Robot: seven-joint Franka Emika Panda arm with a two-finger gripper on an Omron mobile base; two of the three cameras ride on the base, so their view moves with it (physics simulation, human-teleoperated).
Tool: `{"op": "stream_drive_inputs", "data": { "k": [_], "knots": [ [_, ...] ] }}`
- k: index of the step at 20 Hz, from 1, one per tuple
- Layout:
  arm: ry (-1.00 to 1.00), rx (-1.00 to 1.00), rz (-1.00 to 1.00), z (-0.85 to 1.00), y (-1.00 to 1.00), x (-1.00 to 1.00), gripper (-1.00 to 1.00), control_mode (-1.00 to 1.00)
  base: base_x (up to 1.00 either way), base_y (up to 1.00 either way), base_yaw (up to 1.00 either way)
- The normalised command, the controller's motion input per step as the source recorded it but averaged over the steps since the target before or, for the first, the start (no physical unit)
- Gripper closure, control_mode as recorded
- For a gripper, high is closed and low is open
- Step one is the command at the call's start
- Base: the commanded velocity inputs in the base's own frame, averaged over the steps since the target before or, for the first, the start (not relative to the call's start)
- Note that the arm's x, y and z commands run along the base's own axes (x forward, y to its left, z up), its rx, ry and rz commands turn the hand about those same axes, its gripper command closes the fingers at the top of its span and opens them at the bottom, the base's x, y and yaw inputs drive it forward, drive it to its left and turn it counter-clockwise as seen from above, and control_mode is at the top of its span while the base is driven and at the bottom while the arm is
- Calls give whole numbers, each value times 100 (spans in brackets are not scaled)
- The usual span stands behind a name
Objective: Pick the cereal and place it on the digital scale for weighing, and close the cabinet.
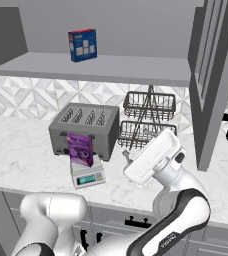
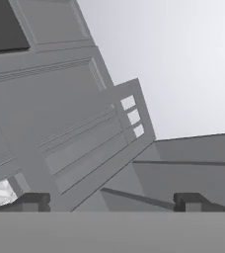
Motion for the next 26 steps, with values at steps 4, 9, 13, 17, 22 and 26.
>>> {"op": "stream_drive_inputs", "data": {
  "k": [4,9,13,17,22,26],
  "knots": [
    [-12,0,0,3,-2,-4,-100,-100,0,0,0],
    [-8,4,-2,0,-40,-17,-100,-100,0,0,0],
    [-6,6,-4,3,-52,-31,-100,-100,0,0,0],
    [0,7,-4,25,-53,-24,-100,-100,0,0,0],
    [0,2,-2,-1,-55,-41,-100,-100,0,0,0],
    [0,0,0,-16,-32,-15,-100,-100,0,0,0]
  ]
}}
